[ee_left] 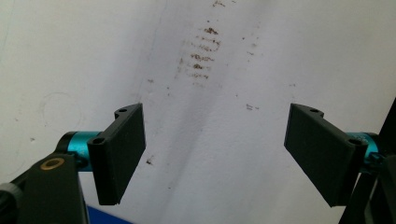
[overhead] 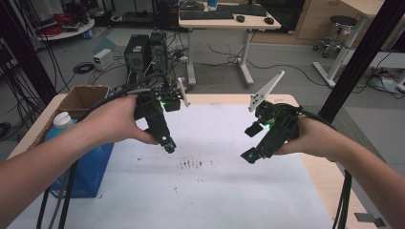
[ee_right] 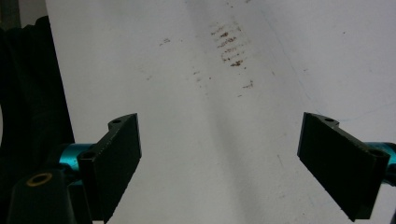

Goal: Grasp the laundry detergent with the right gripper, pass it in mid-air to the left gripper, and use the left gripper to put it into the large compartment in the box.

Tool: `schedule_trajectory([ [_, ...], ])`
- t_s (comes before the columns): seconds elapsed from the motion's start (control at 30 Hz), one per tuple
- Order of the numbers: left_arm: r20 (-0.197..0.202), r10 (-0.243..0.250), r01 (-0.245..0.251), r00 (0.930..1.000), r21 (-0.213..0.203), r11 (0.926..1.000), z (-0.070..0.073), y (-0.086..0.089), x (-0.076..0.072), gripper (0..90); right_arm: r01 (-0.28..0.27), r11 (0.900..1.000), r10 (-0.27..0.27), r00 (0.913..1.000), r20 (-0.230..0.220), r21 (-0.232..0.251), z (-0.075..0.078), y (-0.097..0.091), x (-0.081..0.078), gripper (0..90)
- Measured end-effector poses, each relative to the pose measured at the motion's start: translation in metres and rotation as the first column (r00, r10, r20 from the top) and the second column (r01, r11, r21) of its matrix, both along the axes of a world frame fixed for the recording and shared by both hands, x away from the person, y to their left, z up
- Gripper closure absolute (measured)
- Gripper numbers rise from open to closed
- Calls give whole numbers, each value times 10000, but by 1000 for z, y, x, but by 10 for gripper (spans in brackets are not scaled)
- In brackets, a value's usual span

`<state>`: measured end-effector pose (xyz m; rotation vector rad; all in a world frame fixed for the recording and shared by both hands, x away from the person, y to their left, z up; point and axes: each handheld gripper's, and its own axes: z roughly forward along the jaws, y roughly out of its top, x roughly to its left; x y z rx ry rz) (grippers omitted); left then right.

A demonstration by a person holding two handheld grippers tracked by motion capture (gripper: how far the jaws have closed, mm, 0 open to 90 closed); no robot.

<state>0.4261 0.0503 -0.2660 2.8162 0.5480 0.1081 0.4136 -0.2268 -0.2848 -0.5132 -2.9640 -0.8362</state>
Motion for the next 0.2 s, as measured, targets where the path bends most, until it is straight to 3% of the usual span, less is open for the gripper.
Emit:
schedule_trajectory([
  [0.2, 18, 54, -53, 10000, -23, 10000, 1, 1, 0, 208, 21, 10000, -21, 10000, 7, 6, 0, -2, 1, 131],
])
